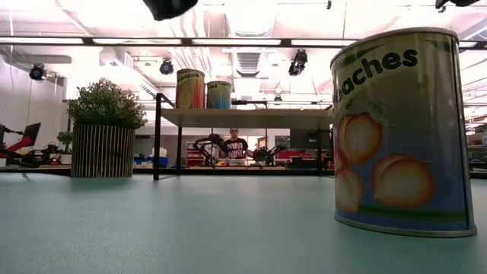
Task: Pick and place cans onto a shelf
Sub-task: Put the big canned peaches on the shelf aligned with the other big canned cherries
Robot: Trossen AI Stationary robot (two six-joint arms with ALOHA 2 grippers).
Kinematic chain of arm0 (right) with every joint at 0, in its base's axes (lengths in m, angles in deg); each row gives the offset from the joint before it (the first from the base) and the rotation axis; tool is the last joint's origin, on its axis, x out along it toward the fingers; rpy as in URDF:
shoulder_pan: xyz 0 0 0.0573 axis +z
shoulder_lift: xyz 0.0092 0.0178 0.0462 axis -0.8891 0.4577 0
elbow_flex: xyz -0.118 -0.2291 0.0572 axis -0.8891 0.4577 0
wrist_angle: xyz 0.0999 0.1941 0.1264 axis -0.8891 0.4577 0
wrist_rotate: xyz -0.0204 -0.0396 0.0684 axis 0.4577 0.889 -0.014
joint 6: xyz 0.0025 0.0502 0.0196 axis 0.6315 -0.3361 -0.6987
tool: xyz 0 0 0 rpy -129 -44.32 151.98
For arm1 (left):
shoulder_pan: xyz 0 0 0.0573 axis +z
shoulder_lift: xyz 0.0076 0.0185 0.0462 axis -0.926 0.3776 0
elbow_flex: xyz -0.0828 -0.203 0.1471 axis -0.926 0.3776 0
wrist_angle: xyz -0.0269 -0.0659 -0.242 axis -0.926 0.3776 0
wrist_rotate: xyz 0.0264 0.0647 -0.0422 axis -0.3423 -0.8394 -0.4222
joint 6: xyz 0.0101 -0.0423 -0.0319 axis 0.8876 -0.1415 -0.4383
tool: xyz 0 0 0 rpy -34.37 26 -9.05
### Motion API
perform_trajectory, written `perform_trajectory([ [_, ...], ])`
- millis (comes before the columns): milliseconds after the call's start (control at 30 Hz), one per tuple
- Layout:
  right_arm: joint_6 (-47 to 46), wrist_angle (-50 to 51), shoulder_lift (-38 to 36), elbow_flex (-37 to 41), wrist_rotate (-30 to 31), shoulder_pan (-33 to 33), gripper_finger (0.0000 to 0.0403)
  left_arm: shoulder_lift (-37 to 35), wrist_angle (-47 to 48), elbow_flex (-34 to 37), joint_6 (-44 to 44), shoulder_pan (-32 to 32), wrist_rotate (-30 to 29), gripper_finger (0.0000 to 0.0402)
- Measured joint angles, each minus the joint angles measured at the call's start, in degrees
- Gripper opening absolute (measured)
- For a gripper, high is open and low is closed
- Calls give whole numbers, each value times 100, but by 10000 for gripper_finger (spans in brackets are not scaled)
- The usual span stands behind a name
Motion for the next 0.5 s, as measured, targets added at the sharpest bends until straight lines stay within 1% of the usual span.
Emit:
perform_trajectory([
  [67,-1,-6,-25,-12,-1,0,9,209,-68,-174,15,9,-93,1],
  [133,2,-16,-32,-23,-1,0,9,393,-85,-331,292,44,-169,1],
  [233,84,1,-32,-23,-1,0,9,690,-152,-586,605,132,-508,1],
  [333,97,2,-42,-23,-4,0,9,913,-184,-889,617,190,-532,3],
  [400,87,5,-56,-18,-8,0,9,1024,-208,-1033,619,188,-544,9],
  [500,-16,22,-92,8,-17,0,9,1170,-271,-1160,541,159,-562,30],
])
